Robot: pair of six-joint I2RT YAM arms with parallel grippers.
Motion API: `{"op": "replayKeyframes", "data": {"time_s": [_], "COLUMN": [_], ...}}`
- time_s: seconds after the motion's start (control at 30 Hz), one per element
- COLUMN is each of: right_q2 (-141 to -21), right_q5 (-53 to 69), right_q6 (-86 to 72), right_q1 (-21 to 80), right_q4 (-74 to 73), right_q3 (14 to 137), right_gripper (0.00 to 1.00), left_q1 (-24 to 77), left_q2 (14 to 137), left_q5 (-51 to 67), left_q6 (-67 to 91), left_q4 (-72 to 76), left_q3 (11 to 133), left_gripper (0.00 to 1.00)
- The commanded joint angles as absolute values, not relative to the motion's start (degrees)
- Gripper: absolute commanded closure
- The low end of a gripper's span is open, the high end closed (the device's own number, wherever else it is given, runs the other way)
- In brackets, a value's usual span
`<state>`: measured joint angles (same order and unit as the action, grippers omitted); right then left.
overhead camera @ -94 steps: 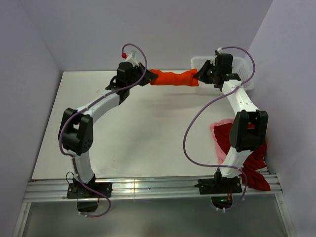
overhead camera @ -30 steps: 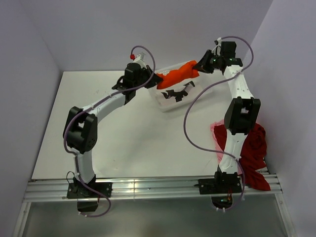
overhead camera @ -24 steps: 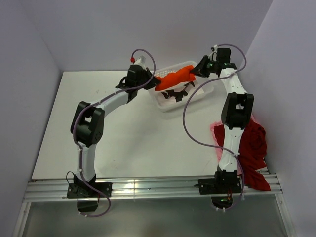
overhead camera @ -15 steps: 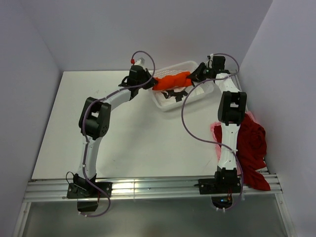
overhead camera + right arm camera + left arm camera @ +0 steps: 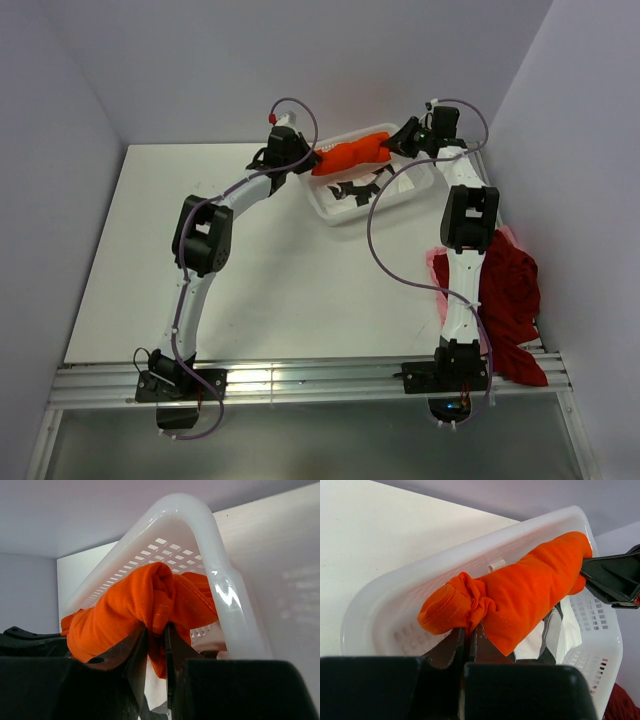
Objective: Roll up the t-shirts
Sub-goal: Place the rolled tshirt into the container
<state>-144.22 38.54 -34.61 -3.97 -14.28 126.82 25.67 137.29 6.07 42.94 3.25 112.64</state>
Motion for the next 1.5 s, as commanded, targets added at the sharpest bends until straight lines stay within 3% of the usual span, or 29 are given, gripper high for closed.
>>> {"op": "replayKeyframes", "data": {"time_s": [0.0, 0.37, 0.6, 1.0, 1.37, 1.47], "right_q2": [-144.8, -143.4, -141.9, -144.7, -145.0, -144.6], "right_q5": [37.5, 34.7, 28.3, 24.3, 22.2, 21.7], "right_q6": [-35.4, -30.8, -27.1, -28.1, -28.4, -28.7], "right_q1": [-3.8, -2.5, -0.8, -0.3, -0.3, -0.3], "right_q4": [-10.4, -17.0, -19.6, -20.0, -20.7, -20.0], "right_q3": [128.5, 128.4, 127.4, 130.1, 130.1, 129.4], "right_gripper": [1.00, 1.00, 1.00, 1.00, 1.00, 0.93], "left_q1": [26.1, 28.1, 30.5, 30.8, 30.8, 31.1], "left_q2": [138.9, 134.5, 136.3, 142.8, 144.5, 142.6], "left_q5": [5.5, 1.8, -3.7, -1.8, 1.0, 1.3], "left_q6": [43.2, 40.7, 38.8, 38.1, 39.8, 39.7], "left_q4": [1.3, 0.2, -8.9, -17.7, -16.4, -12.7], "left_q3": [113.6, 107.6, 112.9, 121.4, 119.2, 115.5], "left_gripper": [1.00, 1.00, 1.00, 1.00, 1.00, 1.00]}}
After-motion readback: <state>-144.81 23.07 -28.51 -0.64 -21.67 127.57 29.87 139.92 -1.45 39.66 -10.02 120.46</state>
